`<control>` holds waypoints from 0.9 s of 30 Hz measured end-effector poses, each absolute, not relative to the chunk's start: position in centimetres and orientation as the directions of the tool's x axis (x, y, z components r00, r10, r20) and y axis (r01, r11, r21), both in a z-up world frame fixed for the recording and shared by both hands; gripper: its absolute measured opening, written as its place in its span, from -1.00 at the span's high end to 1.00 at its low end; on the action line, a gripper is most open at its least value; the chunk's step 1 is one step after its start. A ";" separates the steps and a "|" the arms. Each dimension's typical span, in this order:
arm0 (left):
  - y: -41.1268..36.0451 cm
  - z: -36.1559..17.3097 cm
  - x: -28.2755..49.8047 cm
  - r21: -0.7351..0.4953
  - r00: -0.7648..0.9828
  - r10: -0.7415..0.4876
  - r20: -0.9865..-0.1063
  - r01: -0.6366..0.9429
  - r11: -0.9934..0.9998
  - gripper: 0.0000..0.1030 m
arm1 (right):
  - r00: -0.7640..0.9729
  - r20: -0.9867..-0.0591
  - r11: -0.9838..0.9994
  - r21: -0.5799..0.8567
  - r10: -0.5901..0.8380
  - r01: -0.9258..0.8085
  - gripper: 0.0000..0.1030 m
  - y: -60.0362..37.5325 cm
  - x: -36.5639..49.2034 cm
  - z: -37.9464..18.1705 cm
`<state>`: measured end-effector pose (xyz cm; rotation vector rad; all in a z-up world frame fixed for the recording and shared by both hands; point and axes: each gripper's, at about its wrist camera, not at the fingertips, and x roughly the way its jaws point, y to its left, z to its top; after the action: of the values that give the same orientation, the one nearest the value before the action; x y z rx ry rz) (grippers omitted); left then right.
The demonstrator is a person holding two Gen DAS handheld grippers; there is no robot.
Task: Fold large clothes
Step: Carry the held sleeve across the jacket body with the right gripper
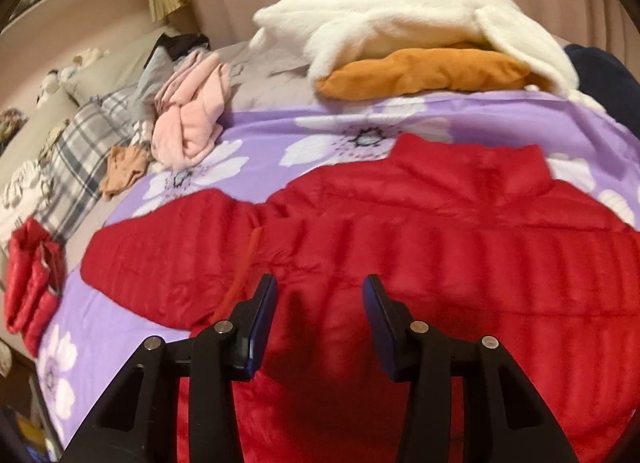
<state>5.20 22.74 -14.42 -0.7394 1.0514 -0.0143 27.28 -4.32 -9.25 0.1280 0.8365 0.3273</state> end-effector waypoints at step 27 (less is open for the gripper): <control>23.2 -13.0 3.6 -0.621 0.567 -0.375 -0.733 -0.335 0.709 -0.99 | 0.524 -0.704 0.869 0.298 0.480 -0.394 0.08 -6.4 15.0 -8.8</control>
<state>3.62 23.23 -13.01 -0.8188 0.9978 -0.0272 15.03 -6.42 -8.83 0.1063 0.8743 0.5240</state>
